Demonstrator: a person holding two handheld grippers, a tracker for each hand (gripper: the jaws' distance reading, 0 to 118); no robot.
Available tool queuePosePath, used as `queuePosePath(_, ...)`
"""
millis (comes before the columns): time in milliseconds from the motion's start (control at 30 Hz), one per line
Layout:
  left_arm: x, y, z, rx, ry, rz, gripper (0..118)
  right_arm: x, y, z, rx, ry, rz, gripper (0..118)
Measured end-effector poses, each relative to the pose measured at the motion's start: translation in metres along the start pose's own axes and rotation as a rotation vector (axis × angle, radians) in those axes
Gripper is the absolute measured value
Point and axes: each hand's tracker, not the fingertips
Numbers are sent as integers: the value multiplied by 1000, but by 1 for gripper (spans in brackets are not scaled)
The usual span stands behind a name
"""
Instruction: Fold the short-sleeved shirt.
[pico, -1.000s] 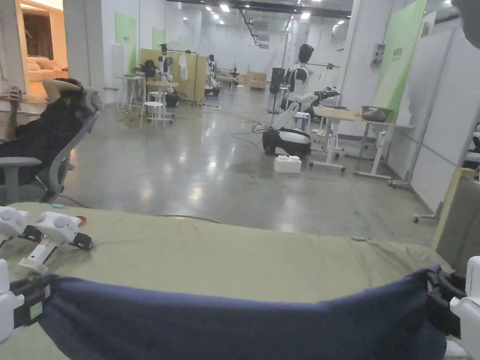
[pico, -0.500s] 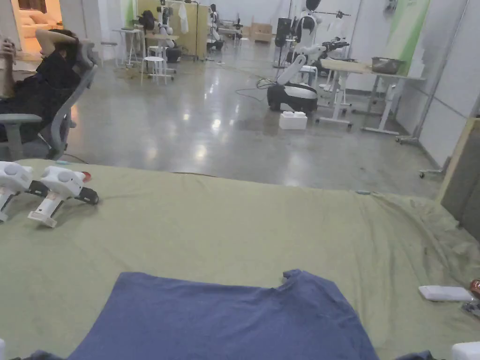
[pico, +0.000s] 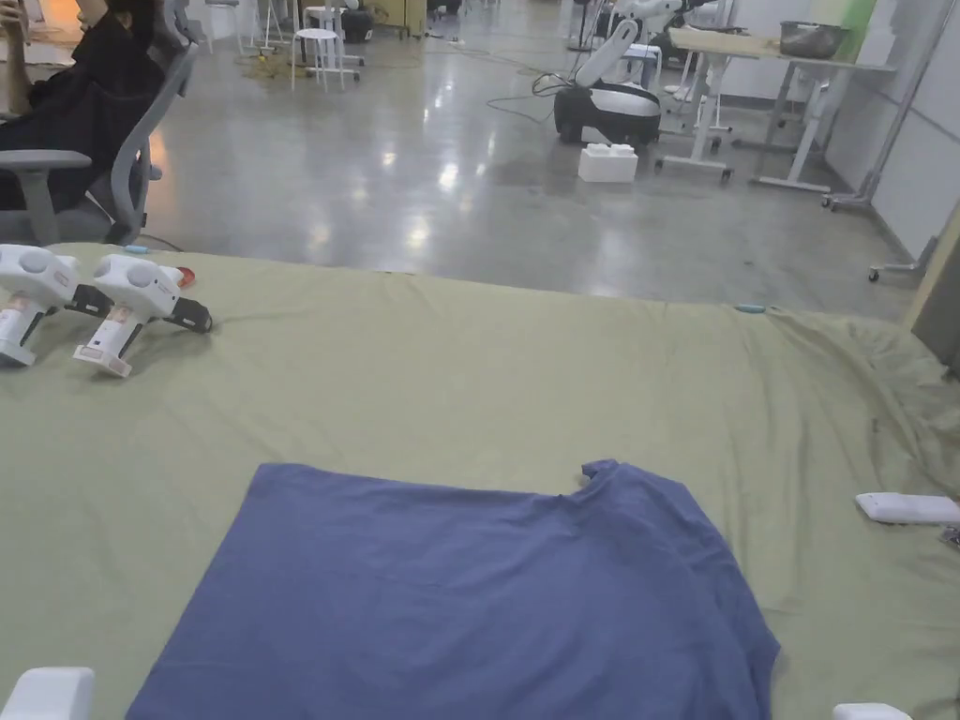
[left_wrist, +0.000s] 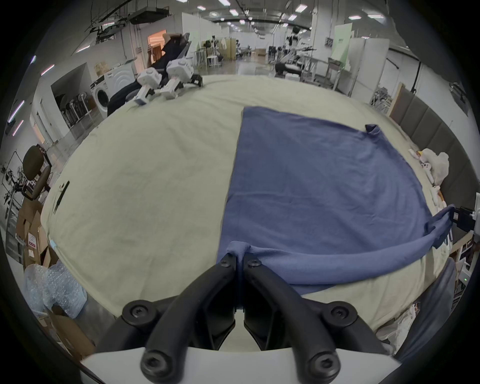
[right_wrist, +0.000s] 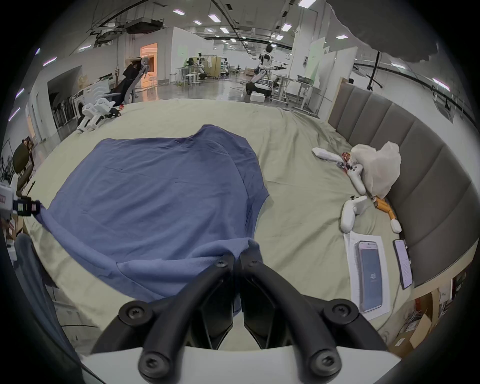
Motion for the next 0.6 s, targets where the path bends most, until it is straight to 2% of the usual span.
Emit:
queuePosePath(100, 1, -4, -3, -15, 11, 10, 3, 1, -2, -18, -8, 19, -17, 2)
queuePosePath(200, 5, -2, 1, -14, 37, 13, 21, -4, -3, -24, -6, 8, 2, 8)
queuePosePath(233, 6, -1, 4, 1, 42, 16, 31, -6, -4, -22, 9, 1, 8, 27)
queuePosePath(300, 8, 2, 12, 57, 46, 17, 50, -9, -4, -17, 38, -24, -2, 73)
queuePosePath(333, 12, 5, 18, 89, 39, 14, 61, -10, -3, -13, 64, -24, -18, 89)
queuePosePath(367, 15, 7, 22, 122, 16, 7, 64, -11, -2, -8, 105, -19, -39, 90)
queuePosePath(600, 42, 34, 39, 392, -55, 15, 63, -32, 19, 20, 362, -27, -93, 89)
